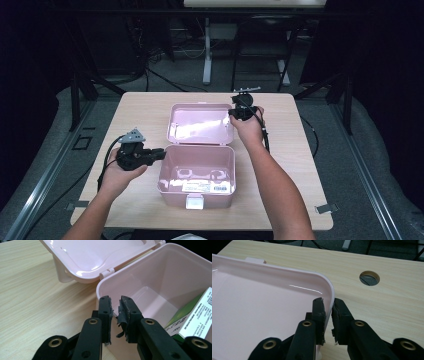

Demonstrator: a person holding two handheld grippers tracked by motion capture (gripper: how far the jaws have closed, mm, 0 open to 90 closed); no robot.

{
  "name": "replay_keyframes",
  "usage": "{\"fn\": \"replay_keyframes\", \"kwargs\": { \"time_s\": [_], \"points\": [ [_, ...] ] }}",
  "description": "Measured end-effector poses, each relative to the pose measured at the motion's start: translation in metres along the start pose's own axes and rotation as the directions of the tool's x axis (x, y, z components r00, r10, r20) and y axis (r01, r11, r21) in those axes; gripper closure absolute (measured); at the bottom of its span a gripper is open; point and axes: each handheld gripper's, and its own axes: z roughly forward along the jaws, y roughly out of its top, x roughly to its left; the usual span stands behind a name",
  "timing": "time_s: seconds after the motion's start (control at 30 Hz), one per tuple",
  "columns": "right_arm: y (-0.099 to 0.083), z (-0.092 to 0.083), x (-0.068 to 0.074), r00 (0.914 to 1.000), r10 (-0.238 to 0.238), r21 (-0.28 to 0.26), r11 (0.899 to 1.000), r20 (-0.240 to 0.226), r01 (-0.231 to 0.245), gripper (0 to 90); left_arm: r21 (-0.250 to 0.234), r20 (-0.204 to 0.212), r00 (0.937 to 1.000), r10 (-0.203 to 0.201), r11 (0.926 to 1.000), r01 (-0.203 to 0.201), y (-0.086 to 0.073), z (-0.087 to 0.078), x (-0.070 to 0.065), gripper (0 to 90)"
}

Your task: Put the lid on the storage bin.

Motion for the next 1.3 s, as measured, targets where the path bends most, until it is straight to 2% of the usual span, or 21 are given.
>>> {"fn": "replay_keyframes", "kwargs": {
  "time_s": [0.57, 0.73, 1.07, 1.3],
  "points": [
    [0.004, -0.014, 0.0, 0.9999, -0.005, -0.048, 0.999, -0.016, 0.004, 81.5, 0.0, 0.0, 1.0, -0.004, 1.0, 0.004, 0.0, 0.0, 0.0, 78.9],
    [0.008, -0.02, 0.002, 0.9992, -0.038, -0.05, 0.998, -0.008, 0.038, 81.7, 0.0, 0.0, 1.0, -0.001, 1.0, 0.001, 0.0, 0.0, 0.0, 79.0],
    [0.012, -0.038, 0.006, 0.9978, -0.065, -0.087, 0.994, -0.015, 0.063, 82.3, -0.001, -0.005, 0.9999, -0.01, 0.9999, 0.01, 0.0, 0.0, 0.0, 79.0],
    [0.012, -0.053, 0.006, 0.9963, -0.076, -0.122, 0.99, -0.039, 0.071, 82.8, -0.001, -0.003, 0.9999, -0.011, 0.9999, 0.011, 0.0, 0.0, 0.0, 79.0]
  ]
}}
